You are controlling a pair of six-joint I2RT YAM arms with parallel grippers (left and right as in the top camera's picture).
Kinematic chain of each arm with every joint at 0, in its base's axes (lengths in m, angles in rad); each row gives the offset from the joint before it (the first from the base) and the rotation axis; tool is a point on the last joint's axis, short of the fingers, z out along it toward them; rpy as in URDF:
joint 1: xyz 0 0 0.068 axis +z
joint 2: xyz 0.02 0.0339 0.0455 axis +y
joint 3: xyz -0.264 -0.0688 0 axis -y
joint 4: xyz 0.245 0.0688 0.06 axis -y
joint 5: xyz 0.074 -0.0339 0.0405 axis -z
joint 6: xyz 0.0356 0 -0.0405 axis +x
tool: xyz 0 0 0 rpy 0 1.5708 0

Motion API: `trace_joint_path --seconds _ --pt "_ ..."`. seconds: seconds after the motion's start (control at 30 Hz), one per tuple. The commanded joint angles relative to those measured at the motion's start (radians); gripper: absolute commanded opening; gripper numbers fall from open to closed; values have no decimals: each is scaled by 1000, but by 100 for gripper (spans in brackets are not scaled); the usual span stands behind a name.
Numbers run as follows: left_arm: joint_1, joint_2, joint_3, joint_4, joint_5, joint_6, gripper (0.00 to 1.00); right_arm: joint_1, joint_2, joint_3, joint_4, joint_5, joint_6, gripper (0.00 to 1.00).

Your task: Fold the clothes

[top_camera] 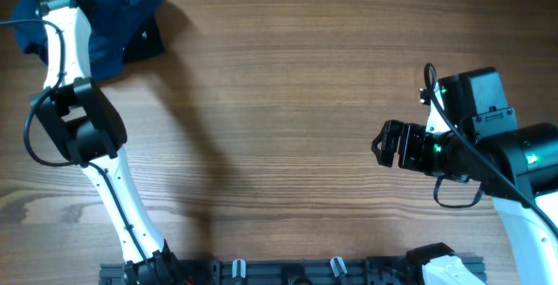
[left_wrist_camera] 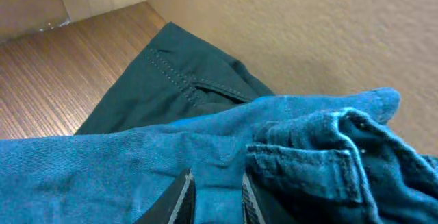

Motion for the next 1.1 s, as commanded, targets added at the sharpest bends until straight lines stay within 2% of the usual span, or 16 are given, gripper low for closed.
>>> trace_joint_path --seconds 0.0,0.17,0.23,0.37,0.43,0.53,0.87,1.0,1.07 --pt "19 -42 -18 -29 -5 13 24 0 -1 11 3 -16 14 100" --pt "0 -184 -18 -26 17 -100 32 0 -1 11 2 -16 -5 100" --pt "-8 -229 -18 -27 47 -122 46 0 -1 11 2 -16 -12 100" --pt "-23 -306 -18 -69 85 -121 64 0 -1 11 -2 -16 -16 99" --pt "-32 -340 -18 -107 92 -122 84 0 -1 11 -1 -16 -21 100" --pt "-42 -408 -18 -203 158 -119 100 0 -1 11 1 -16 -20 100" --pt "-44 -797 -18 -673 542 -117 100 0 -17 12 11 -115 -38 99" --pt "-45 -975 -18 -802 716 -32 100 0 -66 12 9 -202 -59 99" --pt "-45 -1067 -18 -867 753 -8 100 0 -111 12 6 -242 -68 98"
